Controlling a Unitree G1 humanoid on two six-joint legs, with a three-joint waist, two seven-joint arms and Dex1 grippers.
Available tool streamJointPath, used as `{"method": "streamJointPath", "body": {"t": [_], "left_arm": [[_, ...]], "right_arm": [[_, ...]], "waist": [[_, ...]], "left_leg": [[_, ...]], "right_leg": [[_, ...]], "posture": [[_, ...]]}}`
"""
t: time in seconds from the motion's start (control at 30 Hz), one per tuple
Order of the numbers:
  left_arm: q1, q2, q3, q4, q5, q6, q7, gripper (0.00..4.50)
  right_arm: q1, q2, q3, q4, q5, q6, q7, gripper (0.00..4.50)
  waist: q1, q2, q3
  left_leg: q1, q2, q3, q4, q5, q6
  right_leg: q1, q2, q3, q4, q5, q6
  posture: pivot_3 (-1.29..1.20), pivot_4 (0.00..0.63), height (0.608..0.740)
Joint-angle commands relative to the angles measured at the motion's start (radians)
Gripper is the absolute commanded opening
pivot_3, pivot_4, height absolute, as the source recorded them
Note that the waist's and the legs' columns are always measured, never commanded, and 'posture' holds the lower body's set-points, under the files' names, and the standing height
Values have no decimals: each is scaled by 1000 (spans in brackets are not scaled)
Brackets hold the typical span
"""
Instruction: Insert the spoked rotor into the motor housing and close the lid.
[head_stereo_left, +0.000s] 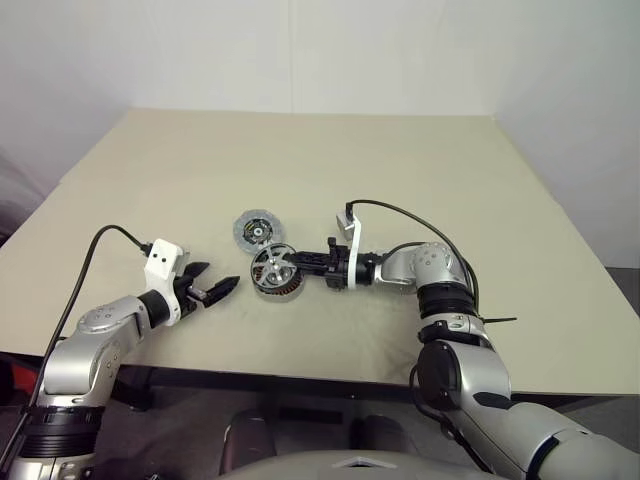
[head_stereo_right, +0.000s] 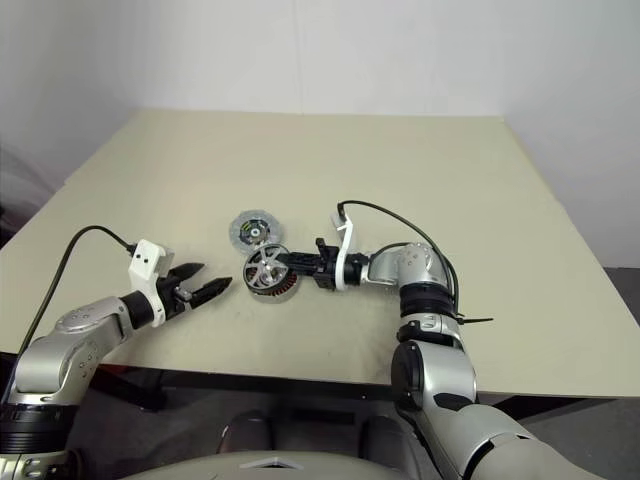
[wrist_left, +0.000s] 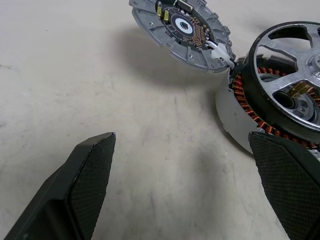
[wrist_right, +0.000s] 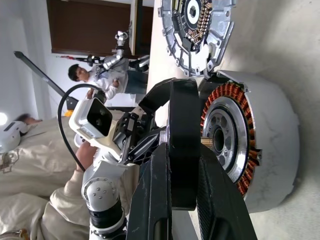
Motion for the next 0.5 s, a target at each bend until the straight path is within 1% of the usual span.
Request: {"method": "streamJointPath", "body": {"t": [0.03, 0.27, 0.33, 0.4, 0.5], "left_arm": [[-7, 15, 23, -34, 2, -11, 2, 4500], [-10, 15, 22, -31, 3, -12, 2, 4500], [-11, 14, 22, -31, 2, -12, 3, 4500], [-12, 14, 22, -28, 3, -13, 3, 4500], [-14, 13, 22, -25, 3, -14, 6, 4500]], "right_arm": [[-3, 4, 4, -23, 24, -10, 4, 339], [-3, 2, 9, -17, 23, -23, 4, 339], [-3, 0, 14, -18, 21, -27, 6, 1098], [-2, -4, 26, -23, 19, -35, 14, 1654], [1, -7, 46, -45, 26, -43, 34, 2679]], "waist": [[0, 0, 0], [0, 0, 0], [0, 0, 0], [0, 0, 0], [0, 0, 0]], "left_leg": [[0, 0, 0, 0, 0, 0], [0, 0, -1, 0, 0, 0], [0, 0, -1, 0, 0, 0], [0, 0, -1, 0, 0, 0], [0, 0, -1, 0, 0, -1]], "right_leg": [[0, 0, 0, 0, 0, 0], [0, 0, 0, 0, 0, 0], [0, 0, 0, 0, 0, 0], [0, 0, 0, 0, 0, 0], [1, 0, 0, 0, 0, 0]], "posture": [[0, 0, 740], [0, 0, 740], [0, 0, 740], [0, 0, 740], [0, 0, 740]]}}
